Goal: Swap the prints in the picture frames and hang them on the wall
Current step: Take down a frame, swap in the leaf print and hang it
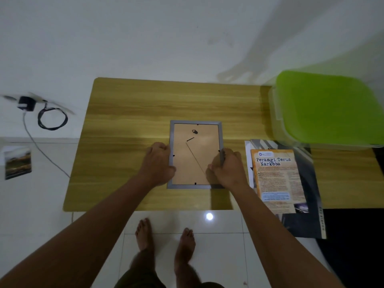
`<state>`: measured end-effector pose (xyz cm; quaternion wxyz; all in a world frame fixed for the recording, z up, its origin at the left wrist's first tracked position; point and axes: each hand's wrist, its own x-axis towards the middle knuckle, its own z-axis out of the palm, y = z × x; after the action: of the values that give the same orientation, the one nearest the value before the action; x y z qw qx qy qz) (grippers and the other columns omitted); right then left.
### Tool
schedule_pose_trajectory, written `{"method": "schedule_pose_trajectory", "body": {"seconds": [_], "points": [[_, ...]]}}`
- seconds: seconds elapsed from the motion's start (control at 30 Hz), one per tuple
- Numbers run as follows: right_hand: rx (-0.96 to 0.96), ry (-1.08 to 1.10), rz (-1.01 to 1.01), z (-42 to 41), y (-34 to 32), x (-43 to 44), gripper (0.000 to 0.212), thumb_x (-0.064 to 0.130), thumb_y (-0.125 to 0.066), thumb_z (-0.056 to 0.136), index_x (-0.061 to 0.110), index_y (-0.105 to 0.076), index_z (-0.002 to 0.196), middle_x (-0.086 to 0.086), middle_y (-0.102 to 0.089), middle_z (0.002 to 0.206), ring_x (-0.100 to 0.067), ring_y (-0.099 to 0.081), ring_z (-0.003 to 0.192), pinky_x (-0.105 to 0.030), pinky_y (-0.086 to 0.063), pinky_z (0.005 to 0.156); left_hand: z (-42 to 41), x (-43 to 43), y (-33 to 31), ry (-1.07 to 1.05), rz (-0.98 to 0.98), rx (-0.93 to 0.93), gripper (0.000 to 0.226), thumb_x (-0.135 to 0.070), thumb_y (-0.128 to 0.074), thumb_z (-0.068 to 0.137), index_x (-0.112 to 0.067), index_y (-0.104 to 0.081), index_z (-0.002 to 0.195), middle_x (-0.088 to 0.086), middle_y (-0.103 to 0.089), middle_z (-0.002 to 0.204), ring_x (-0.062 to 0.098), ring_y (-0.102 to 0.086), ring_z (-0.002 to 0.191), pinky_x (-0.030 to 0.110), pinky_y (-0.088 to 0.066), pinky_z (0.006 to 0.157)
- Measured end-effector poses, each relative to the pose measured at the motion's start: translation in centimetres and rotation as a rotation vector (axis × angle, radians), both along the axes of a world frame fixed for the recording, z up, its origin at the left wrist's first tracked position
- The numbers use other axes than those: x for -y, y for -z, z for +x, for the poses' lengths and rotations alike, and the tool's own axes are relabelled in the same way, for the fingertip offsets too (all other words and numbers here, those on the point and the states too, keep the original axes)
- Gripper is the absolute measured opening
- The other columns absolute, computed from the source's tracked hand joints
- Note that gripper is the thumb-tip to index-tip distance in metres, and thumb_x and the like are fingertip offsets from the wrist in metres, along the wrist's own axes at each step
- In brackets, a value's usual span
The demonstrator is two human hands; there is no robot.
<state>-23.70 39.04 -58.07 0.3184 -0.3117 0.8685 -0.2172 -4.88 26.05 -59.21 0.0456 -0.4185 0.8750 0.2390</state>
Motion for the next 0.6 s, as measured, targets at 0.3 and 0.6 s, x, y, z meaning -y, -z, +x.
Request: {"method": "schedule_pose_trajectory", "body": {"seconds": [0.3, 0.6], "points": [[0.337, 0.243, -0.196, 0.2, -1.4, -0.8, 0.062, 0.006, -0.07, 0.087, 0.021, -0.039, 0.139, 0.001, -0.057, 0.12, -0.017, -0.056, 0.109, -0.03, -0.043, 0.09, 0.1, -0.4, -2.9, -0.304, 0.453, -0.411, 0.065, 0.01, -0.06, 0.079, -0.016, -0.052, 0.138, 0.006, -0.069, 0.109, 0.025, -0.067, 0.095, 0.037, -0.057, 0.078], [0.447, 0.329, -0.374, -1.0, -6.6, -0.1, 0.059, 0.003, -0.069, 0.088, 0.025, -0.047, 0.138, -0.004, -0.061, 0.115, -0.021, -0.061, 0.1, -0.042, -0.053, 0.09, 0.7, -0.6, -9.0, -0.493, 0.892, -0.677, 0.084, 0.01, -0.059, 0.087, -0.031, -0.026, 0.152, 0.005, -0.074, 0.108, 0.027, -0.07, 0.099, 0.047, -0.056, 0.084]]}}
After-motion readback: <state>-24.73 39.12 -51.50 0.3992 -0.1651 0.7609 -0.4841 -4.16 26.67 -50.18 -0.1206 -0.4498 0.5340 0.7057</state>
